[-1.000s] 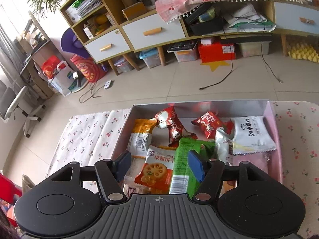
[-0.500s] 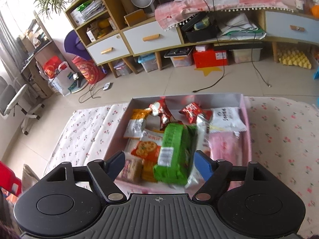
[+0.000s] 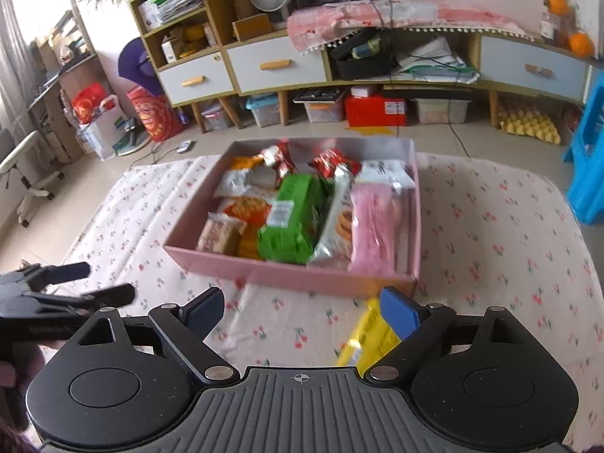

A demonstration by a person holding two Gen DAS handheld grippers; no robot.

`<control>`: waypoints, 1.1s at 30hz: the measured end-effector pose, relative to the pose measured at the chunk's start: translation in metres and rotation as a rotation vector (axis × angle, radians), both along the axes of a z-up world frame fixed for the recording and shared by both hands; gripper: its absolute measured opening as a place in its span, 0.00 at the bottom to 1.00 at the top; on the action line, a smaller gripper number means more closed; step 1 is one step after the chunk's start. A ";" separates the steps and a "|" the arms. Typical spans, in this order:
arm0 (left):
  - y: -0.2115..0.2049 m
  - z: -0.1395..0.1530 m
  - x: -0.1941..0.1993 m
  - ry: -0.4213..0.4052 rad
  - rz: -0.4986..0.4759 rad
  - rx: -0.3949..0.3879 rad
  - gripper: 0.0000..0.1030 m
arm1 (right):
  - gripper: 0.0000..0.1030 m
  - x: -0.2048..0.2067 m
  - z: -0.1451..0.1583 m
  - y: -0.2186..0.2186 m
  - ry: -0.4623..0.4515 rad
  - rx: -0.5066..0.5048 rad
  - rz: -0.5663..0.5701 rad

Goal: Organize snacks
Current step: 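Move both grippers back toward the silver chocolate and yellow packet on the cloth, then grasp the silver-blue wrapped chocolate with the left gripper while the right grasps the yellow packet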

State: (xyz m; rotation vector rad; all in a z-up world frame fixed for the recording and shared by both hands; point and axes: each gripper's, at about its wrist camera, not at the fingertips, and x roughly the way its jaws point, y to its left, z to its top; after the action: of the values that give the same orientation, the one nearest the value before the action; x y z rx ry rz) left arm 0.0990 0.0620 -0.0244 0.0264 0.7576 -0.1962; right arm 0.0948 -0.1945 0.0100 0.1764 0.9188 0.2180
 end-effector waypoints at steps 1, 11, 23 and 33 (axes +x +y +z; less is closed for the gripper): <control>0.004 -0.002 -0.001 0.001 -0.001 -0.001 0.99 | 0.89 -0.004 -0.003 0.000 0.001 0.000 -0.012; 0.043 -0.021 -0.020 0.013 -0.045 0.005 0.99 | 0.89 -0.030 -0.028 0.012 -0.061 -0.141 -0.053; 0.040 -0.040 -0.029 0.121 -0.078 -0.014 0.84 | 0.89 -0.040 -0.059 0.012 0.005 -0.220 -0.071; 0.026 -0.045 -0.033 0.072 -0.017 0.014 0.65 | 0.89 -0.033 -0.074 -0.001 0.010 -0.203 -0.110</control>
State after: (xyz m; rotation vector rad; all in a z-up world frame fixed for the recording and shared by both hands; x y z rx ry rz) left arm 0.0657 0.0877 -0.0695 0.0392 0.8309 -0.2091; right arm 0.0622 -0.1954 -0.0643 0.0397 0.9325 0.0210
